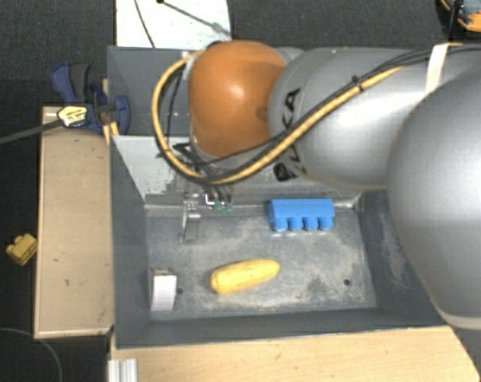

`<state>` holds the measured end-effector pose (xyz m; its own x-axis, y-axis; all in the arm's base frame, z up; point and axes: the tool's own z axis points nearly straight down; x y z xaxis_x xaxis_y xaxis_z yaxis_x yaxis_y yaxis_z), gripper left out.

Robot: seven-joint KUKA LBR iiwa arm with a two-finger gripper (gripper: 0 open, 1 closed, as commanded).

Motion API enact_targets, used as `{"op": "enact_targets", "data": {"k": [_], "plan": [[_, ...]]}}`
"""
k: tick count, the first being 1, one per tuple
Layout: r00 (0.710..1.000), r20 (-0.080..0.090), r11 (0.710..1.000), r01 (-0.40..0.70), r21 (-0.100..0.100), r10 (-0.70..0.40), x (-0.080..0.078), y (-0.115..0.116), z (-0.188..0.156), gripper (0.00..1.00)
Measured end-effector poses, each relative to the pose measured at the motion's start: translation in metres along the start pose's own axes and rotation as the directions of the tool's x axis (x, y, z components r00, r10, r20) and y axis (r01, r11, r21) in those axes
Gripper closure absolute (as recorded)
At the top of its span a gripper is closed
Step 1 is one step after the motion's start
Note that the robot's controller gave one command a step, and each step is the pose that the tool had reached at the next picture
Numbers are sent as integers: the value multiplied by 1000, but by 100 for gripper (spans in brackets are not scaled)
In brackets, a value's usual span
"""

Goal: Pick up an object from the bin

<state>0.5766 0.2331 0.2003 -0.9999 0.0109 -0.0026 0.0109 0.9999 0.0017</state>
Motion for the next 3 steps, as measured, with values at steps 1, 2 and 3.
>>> {"op": "enact_targets", "data": {"k": [1,2,3], "plan": [[1000,0,1000,-1,0,1,0,0,0,0],[994,4,994,113,-1,-113,13,-10,29,0],[986,-13,986,168,3,-168,27,-23,5,0]]}}
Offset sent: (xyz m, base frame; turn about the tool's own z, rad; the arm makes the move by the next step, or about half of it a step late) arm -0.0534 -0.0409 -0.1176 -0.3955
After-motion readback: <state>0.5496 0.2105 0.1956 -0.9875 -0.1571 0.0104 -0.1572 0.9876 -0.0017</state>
